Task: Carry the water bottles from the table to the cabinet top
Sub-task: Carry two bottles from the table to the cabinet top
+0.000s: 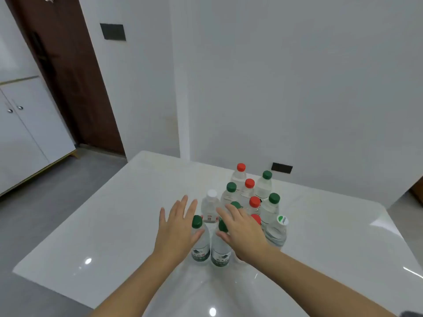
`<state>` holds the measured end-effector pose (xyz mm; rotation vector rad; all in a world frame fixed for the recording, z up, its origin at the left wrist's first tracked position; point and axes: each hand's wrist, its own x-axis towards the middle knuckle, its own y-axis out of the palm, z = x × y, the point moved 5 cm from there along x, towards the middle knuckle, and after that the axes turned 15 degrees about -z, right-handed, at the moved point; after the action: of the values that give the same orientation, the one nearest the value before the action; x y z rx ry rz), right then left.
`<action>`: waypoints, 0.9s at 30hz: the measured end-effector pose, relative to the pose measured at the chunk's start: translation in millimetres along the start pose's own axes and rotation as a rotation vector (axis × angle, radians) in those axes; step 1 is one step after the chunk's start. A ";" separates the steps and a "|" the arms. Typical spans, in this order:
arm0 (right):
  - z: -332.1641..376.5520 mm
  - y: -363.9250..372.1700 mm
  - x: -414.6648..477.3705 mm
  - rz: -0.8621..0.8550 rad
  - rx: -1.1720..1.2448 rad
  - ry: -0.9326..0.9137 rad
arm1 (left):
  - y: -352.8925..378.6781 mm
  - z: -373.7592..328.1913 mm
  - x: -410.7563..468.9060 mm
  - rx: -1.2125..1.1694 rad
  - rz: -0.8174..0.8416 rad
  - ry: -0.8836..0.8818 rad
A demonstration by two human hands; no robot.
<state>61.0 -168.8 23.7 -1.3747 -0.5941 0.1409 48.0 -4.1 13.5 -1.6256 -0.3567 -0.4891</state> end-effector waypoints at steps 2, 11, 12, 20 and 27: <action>-2.0 5.6 2.5 0.034 0.005 0.048 | 8.1 -1.3 -0.4 -0.055 0.060 -0.023; -2.1 23.9 2.0 0.104 0.011 0.128 | 17.7 -3.1 2.4 -0.245 0.245 -0.136; -1.7 25.9 1.8 0.100 0.050 0.142 | 17.0 -1.1 0.7 -0.274 0.239 -0.149; 16.6 34.9 1.7 0.071 0.208 0.168 | -2.9 31.1 -24.4 -0.325 0.241 -0.215; 29.4 44.8 -2.0 0.009 0.329 0.193 | -5.4 56.4 -43.3 -0.355 0.197 -0.293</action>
<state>56.3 -134.3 -17.1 -1.0570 -0.3838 0.1061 13.9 54.8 -7.9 -2.0622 -0.3341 -0.1678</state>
